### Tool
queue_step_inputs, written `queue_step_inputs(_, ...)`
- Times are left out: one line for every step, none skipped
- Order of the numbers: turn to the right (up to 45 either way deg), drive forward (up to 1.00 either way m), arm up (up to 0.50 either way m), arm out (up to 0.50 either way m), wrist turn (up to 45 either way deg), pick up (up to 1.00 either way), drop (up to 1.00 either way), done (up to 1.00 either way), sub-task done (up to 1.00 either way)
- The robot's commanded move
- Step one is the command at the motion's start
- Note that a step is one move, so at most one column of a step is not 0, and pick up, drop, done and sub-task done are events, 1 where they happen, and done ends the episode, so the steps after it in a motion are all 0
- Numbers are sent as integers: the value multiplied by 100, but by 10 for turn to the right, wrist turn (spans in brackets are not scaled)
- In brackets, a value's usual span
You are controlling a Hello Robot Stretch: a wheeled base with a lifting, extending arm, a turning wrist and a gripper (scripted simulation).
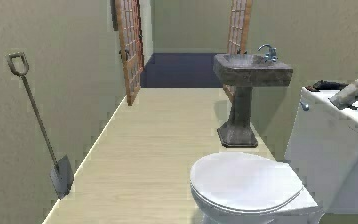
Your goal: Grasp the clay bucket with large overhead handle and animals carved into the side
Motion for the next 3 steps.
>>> queue_step_inputs(0,0,22,0,0,0,0,0,0)
queue_step_inputs(0,0,0,50,0,0,0,0,0)
queue_step_inputs(0,0,0,0,450,0,0,0,0)
